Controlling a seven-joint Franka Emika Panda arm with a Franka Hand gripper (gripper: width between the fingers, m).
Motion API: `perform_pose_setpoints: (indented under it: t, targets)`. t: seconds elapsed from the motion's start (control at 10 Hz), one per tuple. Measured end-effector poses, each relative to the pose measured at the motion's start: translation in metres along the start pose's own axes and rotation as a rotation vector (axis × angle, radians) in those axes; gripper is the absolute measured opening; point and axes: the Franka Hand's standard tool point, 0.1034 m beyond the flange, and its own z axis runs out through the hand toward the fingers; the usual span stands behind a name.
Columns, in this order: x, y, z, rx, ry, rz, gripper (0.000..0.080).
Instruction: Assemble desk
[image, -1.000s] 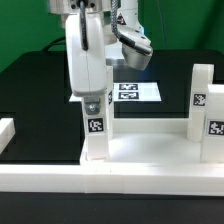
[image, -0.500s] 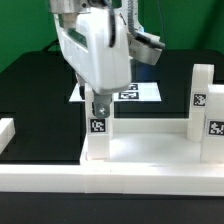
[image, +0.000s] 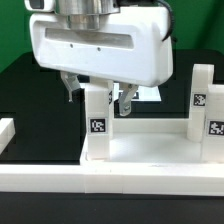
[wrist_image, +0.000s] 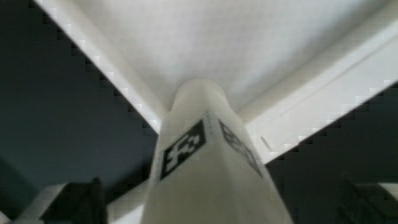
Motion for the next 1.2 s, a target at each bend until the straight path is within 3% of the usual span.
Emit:
perform_pose_setpoints:
  t: [0.7, 0.9, 1.0, 1.1, 1.2]
  targets:
    - [0.0037, 0.0037, -0.0027, -0.022, 0.005, -0.539, 0.0649]
    - [0.0037, 0.0034, -0.0024, -0.022, 0.005, -0.538, 0.0398]
    - [0.0036, 0.0035, -0.0021, -0.022, 0.004, -0.537, 0.0398]
    - [0.0035, 0.0036, -0.0019, -0.021, 0.004, -0.53, 0.0288]
    - [0.0035, 0.0037, -0.0019, -0.021, 0.004, -0.504, 0.0288]
